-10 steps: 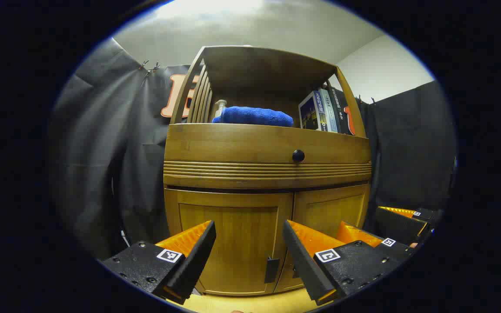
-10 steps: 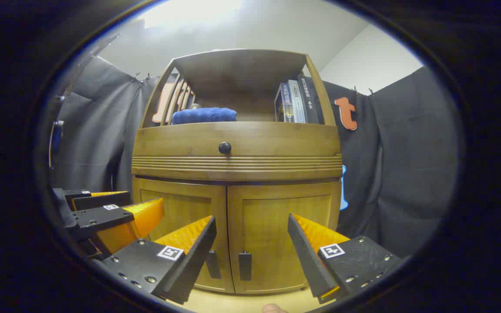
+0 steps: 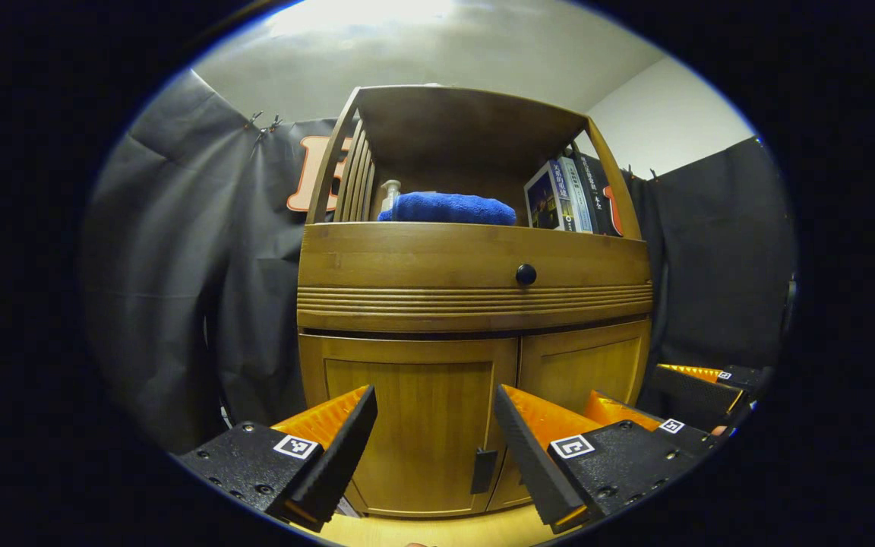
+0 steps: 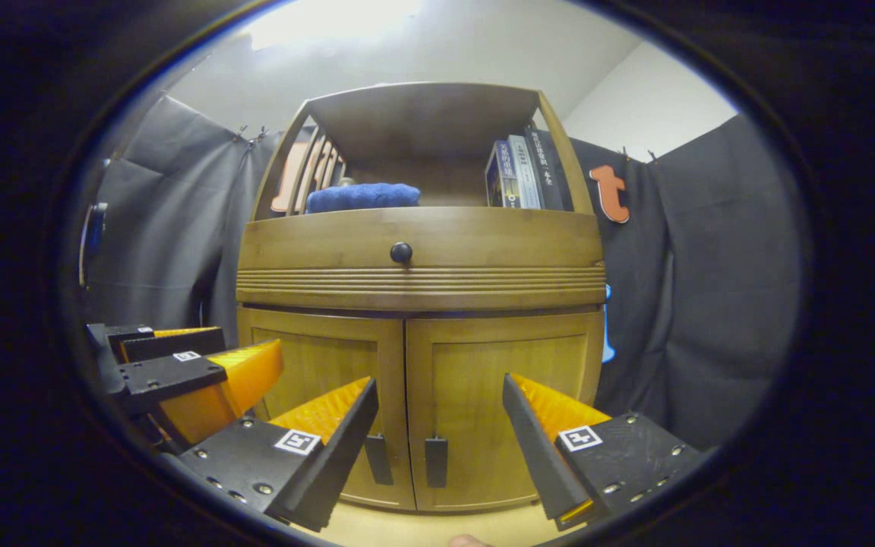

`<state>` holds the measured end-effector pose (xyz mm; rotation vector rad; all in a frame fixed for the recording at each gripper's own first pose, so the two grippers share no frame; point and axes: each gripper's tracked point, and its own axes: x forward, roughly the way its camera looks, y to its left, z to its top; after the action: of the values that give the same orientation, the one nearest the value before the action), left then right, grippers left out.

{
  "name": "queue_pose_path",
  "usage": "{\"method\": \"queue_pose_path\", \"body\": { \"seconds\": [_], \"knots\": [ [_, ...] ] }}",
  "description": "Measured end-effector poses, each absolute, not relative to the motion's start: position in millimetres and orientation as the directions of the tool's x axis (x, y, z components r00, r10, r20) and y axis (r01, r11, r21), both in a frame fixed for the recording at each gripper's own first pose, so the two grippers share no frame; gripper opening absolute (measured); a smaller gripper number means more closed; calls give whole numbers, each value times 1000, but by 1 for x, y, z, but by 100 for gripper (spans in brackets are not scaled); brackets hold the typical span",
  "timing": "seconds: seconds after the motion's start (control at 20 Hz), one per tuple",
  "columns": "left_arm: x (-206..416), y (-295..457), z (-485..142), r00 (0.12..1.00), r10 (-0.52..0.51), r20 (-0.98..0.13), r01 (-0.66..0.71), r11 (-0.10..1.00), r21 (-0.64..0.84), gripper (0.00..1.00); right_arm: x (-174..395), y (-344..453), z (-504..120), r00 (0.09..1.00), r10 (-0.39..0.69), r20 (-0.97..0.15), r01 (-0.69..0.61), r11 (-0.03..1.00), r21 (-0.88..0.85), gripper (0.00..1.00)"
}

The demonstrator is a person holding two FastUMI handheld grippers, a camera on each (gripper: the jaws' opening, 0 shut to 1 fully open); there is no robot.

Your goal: Open the right door of the double-door shoe cabinet with the right hand, and open the left door with the left hand.

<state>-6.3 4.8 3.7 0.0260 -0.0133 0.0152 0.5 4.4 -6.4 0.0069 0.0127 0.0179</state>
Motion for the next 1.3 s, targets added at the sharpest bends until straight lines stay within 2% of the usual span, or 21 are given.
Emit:
{"method": "queue_pose_path", "body": {
  "seconds": [0.35, 0.55, 0.75, 0.8, 0.85, 0.9, 1.05, 1.3],
  "knots": [
    [-9, 6, 7, 999, 25, 24, -25, 999, 30, 92, 4, 2, -11, 1000, 3, -17, -2, 1000, 7, 97],
    [-16, 19, 6, 998, 53, 15, -53, 998, 34, 92, 18, 5, -46, 996, 10, -91, -10, 1000, -1, 97],
    [-27, 54, 3, 990, 138, 6, -138, 989, 50, 92, 43, 15, -100, 975, 37, -217, -40, 999, -8, 96],
    [-31, 65, 1, 986, 164, 3, -164, 985, 55, 92, 52, 19, -113, 971, 50, -236, -53, 999, -6, 79],
    [-34, 75, -1, 982, 189, -1, -189, 980, 60, 92, 60, 20, -124, 965, 46, -257, -51, 999, -11, 77],
    [-37, 86, -3, 977, 213, -6, -212, 975, 65, 92, 65, 21, -134, 957, 56, -283, -63, 998, -16, 65],
    [-44, 109, -6, 963, 270, -14, -268, 960, 75, 92, 83, 14, -160, 946, 26, -323, -38, 999, -30, 47],
    [-44, 129, -11, 946, 323, -23, -320, 944, 83, 92, 99, 11, -177, 933, 2, -361, -11, 1000, -22, 46]
  ]
}}
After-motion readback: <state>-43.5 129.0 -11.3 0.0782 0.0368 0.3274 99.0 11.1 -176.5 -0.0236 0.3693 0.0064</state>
